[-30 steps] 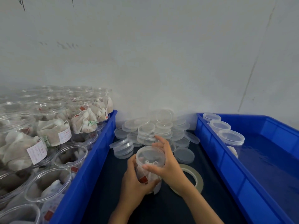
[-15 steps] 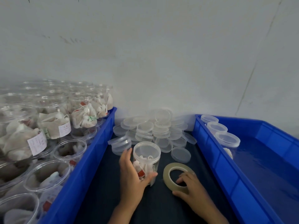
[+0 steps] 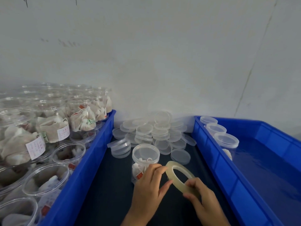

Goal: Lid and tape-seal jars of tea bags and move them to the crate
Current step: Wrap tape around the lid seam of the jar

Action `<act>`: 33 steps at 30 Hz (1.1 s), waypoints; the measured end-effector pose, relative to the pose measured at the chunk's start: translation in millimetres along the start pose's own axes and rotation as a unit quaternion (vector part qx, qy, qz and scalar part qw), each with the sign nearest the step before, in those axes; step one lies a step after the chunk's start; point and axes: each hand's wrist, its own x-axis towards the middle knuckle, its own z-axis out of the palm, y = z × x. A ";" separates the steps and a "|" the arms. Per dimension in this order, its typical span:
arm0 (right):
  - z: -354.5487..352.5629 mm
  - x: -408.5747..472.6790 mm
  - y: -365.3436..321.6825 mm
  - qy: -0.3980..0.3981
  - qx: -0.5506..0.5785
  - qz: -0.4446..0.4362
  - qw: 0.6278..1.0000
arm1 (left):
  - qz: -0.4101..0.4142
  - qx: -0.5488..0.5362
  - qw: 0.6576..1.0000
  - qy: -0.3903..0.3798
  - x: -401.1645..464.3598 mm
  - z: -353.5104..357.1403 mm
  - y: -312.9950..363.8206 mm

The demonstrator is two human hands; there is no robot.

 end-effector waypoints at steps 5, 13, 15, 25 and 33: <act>1.4 -10.5 -8.6 0.013 0.028 -0.011 0.999 | -0.043 -0.096 0.994 -0.011 -3.2 -2.6 -7.4; 12.0 -6.3 -12.6 0.027 0.029 -0.014 0.999 | -0.070 -0.193 0.978 -0.020 -3.4 -1.0 -5.7; 15.2 -5.8 -11.5 0.028 0.023 -0.011 0.999 | -0.079 -0.199 0.977 -0.011 -3.7 0.0 -6.4; 25.9 -5.7 -6.3 0.043 0.002 0.015 0.999 | -0.104 -0.146 0.984 0.007 -3.7 0.2 -4.2; 32.9 -0.6 -8.3 0.027 -0.012 0.046 0.999 | -0.110 -0.120 0.986 -0.033 -7.5 -0.1 -5.5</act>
